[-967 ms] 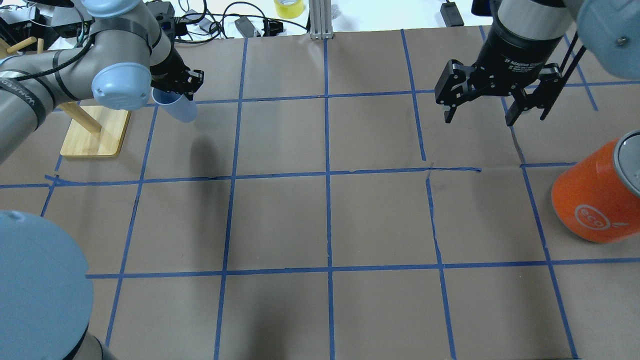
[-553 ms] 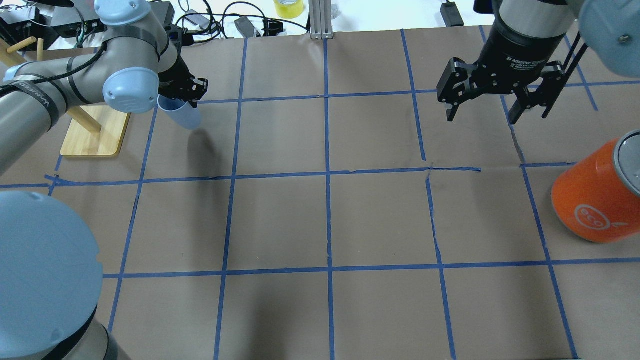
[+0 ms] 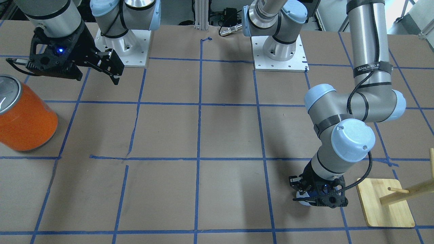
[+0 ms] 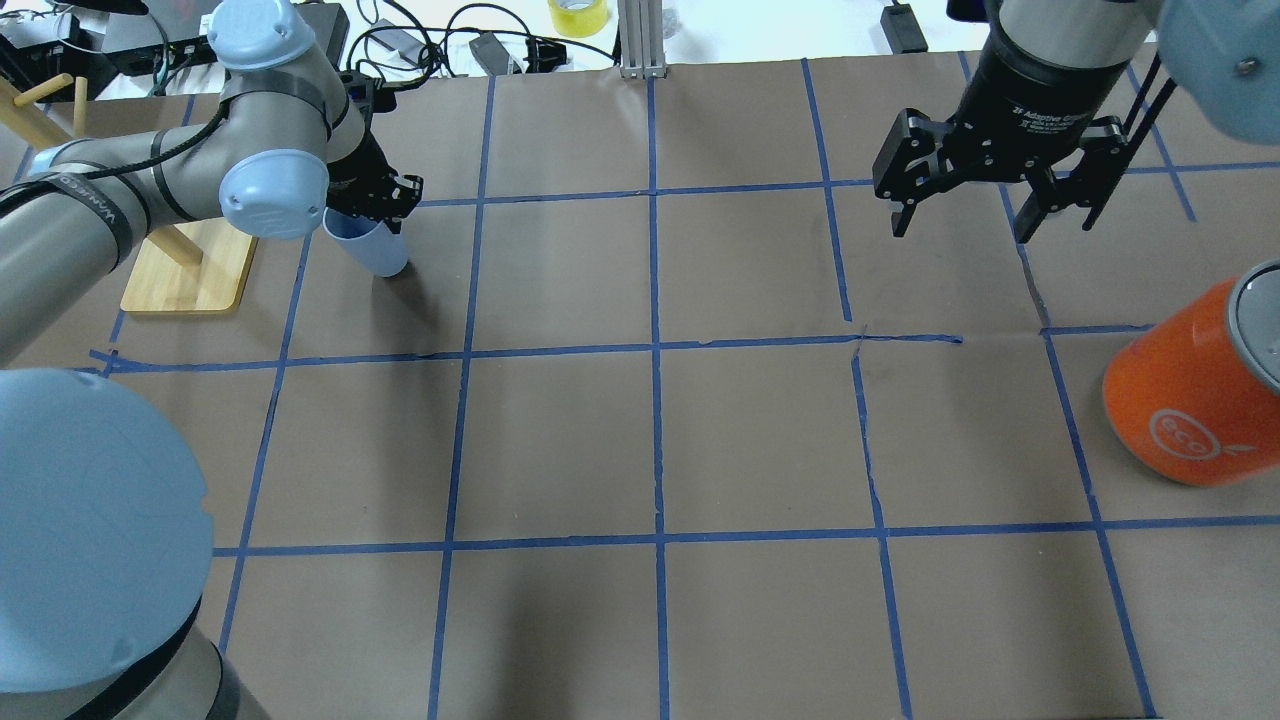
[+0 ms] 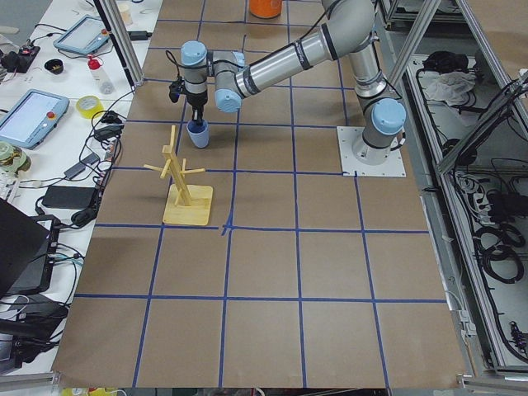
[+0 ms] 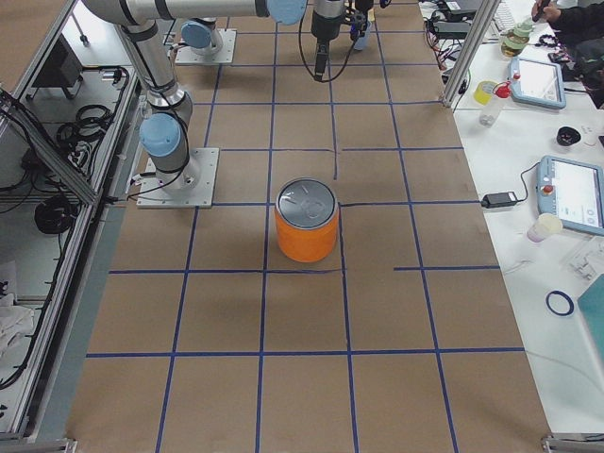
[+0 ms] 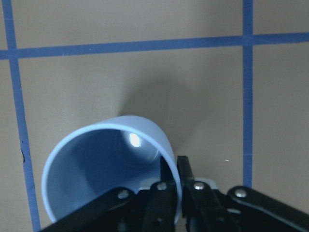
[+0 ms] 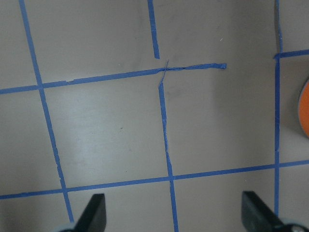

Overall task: Flip cup
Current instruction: 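Set the cup upright on the table and open the left gripper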

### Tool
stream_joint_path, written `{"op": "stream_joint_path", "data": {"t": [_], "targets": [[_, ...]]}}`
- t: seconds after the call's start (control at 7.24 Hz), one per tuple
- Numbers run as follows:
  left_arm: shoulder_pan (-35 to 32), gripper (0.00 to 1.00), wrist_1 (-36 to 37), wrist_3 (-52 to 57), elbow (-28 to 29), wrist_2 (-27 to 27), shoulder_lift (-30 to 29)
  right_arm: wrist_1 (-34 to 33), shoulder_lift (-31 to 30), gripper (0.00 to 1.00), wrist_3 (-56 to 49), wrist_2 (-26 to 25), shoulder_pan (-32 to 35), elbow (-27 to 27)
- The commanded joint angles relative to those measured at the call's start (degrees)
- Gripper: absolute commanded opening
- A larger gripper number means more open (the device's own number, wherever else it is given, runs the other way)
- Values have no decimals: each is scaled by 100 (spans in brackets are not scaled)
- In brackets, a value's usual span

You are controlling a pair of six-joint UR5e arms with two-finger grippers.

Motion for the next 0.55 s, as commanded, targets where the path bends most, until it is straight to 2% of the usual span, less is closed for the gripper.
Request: {"op": "stream_joint_path", "data": {"t": [0.0,0.28,0.41], "targets": [[4,97,-9,33,41,3,121,-17,52,100,12,3,0,0],[4,100,-140,-11,59,12,323,-78,44,100,12,20,0,-17],[-22,100,-724,-11,94,12,664,-96,44,100,3,12,0,-17]]}}
